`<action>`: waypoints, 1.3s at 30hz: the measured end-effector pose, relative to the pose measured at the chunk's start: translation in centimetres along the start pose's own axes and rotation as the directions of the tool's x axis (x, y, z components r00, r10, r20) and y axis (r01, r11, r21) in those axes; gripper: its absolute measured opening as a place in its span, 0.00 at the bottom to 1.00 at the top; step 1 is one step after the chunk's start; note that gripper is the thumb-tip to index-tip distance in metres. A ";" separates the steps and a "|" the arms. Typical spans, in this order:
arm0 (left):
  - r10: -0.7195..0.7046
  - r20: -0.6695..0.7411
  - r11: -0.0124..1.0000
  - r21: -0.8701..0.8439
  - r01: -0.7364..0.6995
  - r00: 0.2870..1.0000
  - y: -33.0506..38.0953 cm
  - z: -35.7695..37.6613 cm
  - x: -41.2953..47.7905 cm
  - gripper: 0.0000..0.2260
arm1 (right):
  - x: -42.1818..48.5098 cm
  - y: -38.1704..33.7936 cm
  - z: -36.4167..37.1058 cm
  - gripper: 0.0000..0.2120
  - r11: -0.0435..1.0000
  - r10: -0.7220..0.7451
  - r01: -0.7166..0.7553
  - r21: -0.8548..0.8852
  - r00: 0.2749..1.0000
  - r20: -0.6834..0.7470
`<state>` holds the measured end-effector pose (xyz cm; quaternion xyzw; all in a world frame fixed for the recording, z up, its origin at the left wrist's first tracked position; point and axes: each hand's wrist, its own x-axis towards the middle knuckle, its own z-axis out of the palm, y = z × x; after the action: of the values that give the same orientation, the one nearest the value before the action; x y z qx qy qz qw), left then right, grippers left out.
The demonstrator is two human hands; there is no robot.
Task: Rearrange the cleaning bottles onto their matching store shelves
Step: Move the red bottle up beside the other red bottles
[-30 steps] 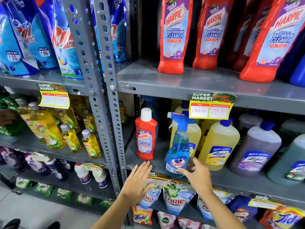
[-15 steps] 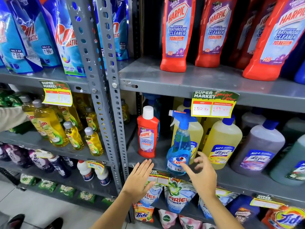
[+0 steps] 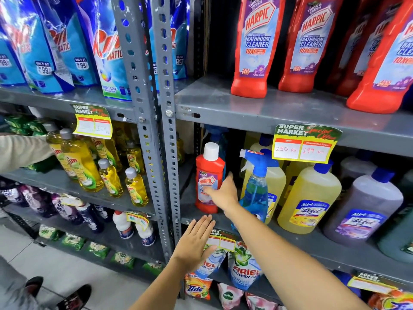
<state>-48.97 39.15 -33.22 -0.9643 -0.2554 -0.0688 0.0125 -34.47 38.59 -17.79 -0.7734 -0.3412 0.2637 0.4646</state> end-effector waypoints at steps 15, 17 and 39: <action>-0.051 0.102 0.998 -0.041 0.056 0.993 1.1 -1.3 0.2 0.35 | -3.4 -3.9 -2.2 0.21 0.975 -0.216 0.213 -0.067 0.976 -0.039; -0.038 0.063 0.998 -0.053 0.041 0.997 0.9 -2.2 0.2 0.35 | -5.8 -6.4 -4.6 0.19 0.948 -0.316 0.315 -0.057 0.948 -0.028; 0.109 -0.662 0.990 0.002 -0.143 0.741 0.6 -32.2 10.3 0.22 | -5.3 -22.1 -28.6 0.12 0.831 -0.542 0.555 -0.030 0.796 -0.271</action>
<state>-43.91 41.80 0.07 -0.8926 -0.1671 -0.4103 0.0831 -23.33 26.45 14.82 -0.6578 -0.4776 0.0193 0.5822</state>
